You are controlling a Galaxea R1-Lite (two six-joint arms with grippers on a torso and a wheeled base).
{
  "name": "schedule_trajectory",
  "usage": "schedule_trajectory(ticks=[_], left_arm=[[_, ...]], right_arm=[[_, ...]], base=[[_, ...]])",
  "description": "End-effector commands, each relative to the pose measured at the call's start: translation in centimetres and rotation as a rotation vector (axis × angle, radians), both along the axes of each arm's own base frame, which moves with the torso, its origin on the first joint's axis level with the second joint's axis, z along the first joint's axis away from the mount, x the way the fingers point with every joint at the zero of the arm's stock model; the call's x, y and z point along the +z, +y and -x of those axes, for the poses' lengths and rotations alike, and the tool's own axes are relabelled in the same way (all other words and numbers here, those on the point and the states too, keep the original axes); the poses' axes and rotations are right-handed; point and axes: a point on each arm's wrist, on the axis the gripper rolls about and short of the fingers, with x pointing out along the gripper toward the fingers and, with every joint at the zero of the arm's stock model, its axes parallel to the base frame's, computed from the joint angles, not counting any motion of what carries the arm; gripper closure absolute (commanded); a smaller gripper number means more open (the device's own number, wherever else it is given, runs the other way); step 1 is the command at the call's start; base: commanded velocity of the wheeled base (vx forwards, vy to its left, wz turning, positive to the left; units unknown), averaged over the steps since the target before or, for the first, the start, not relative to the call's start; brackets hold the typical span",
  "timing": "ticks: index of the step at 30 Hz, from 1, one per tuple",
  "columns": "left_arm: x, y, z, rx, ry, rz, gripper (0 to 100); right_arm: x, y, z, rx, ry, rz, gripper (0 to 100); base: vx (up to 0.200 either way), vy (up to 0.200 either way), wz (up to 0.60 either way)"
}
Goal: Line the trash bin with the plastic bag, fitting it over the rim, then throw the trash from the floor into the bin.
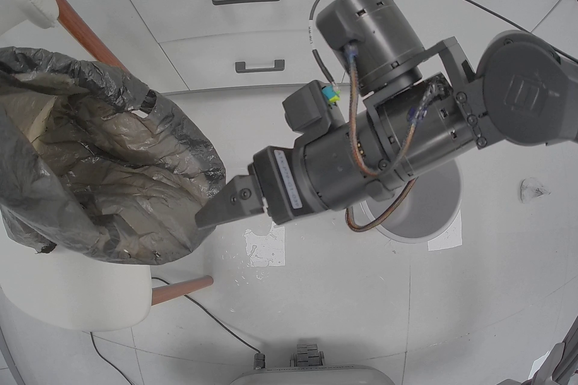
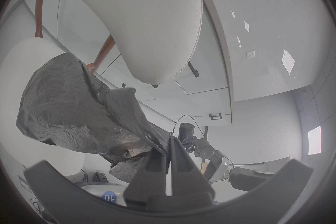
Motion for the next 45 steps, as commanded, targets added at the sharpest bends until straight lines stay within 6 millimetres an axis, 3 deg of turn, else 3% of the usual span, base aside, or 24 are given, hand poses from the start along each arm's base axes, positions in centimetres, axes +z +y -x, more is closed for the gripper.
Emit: schedule_trajectory(ticks=[1, 18, 23, 29, 34, 40, 45], left_arm=[[0.1, 0.0, 0.1, 0.001, -0.003, 0.002, 100], [2.0, -0.2, 1.2, 0.004, -0.043, 0.046, 100], [2.3, -0.2, 1.7, 0.003, -0.046, 0.062, 100], [2.3, -0.2, 1.6, 0.003, -0.049, 0.062, 100], [2.3, -0.2, 1.7, 0.003, -0.051, 0.061, 100], [2.6, -0.3, 2.4, -0.002, -0.059, 0.077, 100], [2.5, -0.4, 2.9, -0.004, -0.062, 0.084, 100]], right_arm=[[-0.5, 0.8, 0.2, 0.014, 0.005, 0.011, 0], [-1.8, 1.9, -0.7, 0.007, 0.02, 0.028, 0], [-0.9, 1.7, -1.7, -0.032, 0.014, -0.007, 0], [-1.8, 0.1, -4.5, -0.133, 0.055, 0.001, 0], [-2.2, 0.2, -4.8, -0.138, 0.066, 0.006, 0], [-4.4, 1.1, -5.7, -0.158, 0.122, 0.044, 0], [-4.0, 1.0, -5.5, -0.154, 0.117, 0.038, 0]], base=[[0.0, 0.0, 0.0], [0.0, 0.0, 0.0], [0.0, 0.0, 0.0], [0.0, 0.0, 0.0], [0.0, 0.0, 0.0], [0.0, 0.0, 0.0], [0.0, 0.0, 0.0]])
